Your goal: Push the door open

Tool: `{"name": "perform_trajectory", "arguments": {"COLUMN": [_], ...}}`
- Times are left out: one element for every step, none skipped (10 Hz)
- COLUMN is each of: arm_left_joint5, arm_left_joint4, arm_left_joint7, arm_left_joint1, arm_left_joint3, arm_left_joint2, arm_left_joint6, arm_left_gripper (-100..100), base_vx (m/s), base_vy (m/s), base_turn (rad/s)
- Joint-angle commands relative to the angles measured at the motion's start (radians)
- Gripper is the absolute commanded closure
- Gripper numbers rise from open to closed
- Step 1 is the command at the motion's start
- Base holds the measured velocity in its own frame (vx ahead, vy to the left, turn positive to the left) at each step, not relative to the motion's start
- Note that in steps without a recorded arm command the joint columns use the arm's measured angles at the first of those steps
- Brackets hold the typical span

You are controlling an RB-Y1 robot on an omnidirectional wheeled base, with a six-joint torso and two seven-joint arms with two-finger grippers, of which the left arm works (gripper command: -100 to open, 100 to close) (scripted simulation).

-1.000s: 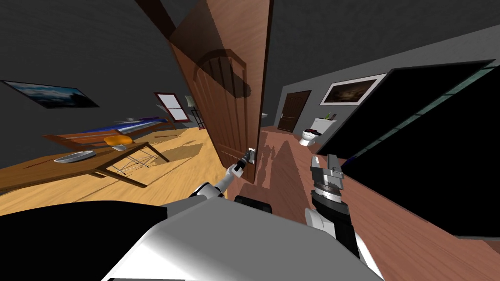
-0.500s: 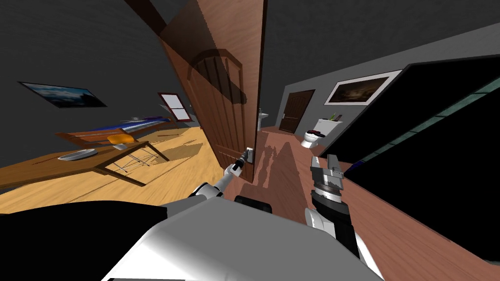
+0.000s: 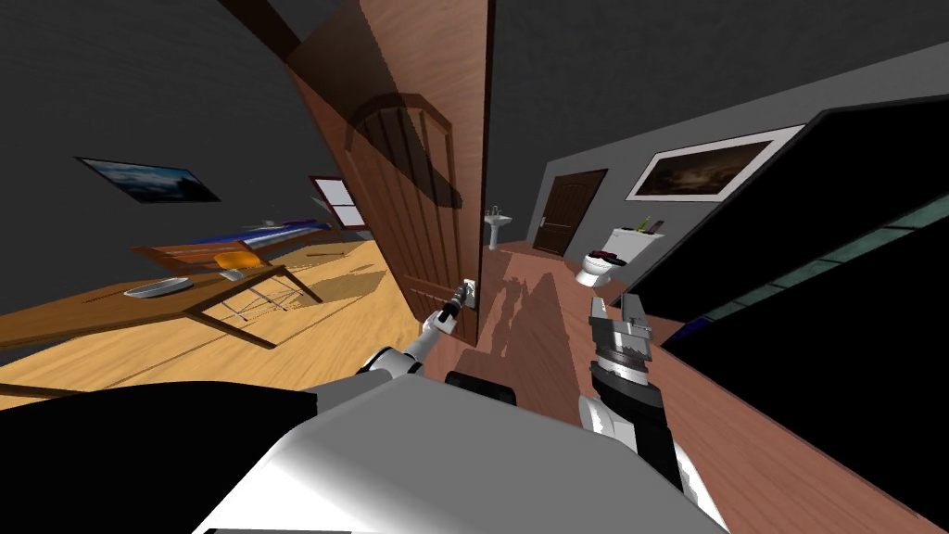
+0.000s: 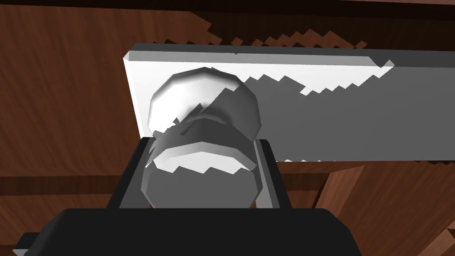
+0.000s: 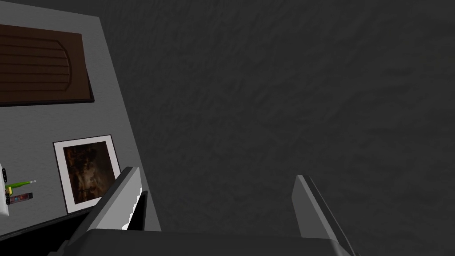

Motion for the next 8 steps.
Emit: {"name": "perform_trajectory", "arguments": {"arm_left_joint5": [0.008,0.012,0.016,0.019,0.023,0.026,0.028,0.031], "arm_left_joint4": [-0.001,0.001,0.002,0.003,0.005,0.006,0.007,0.008], "arm_left_joint7": [-0.013,-0.020,-0.026,-0.031,-0.037,-0.041,-0.045,-0.050], "arm_left_joint1": [-0.004,-0.004,-0.004,-0.003,-0.003,-0.003,-0.003,-0.003], "arm_left_joint3": [0.030,0.045,0.058,0.071,0.082,0.092,0.101,0.111], "arm_left_joint2": [0.008,0.009,0.010,0.011,0.012,0.013,0.013,0.014], "arm_left_joint6": [-0.002,-0.002,-0.001,-0.001,-0.001,0.000,0.000,0.000], "arm_left_gripper": [100,100,100,100,100,100,100,100], "base_vx": [0.155,0.171,0.163,0.173,0.154,0.149,0.151,0.154], "base_vy": [-0.156,-0.159,-0.185,-0.204,-0.185,-0.162,-0.166,-0.132], "base_turn": [0.080,0.072,0.089,0.073,0.106,0.091,0.059,0.058]}}
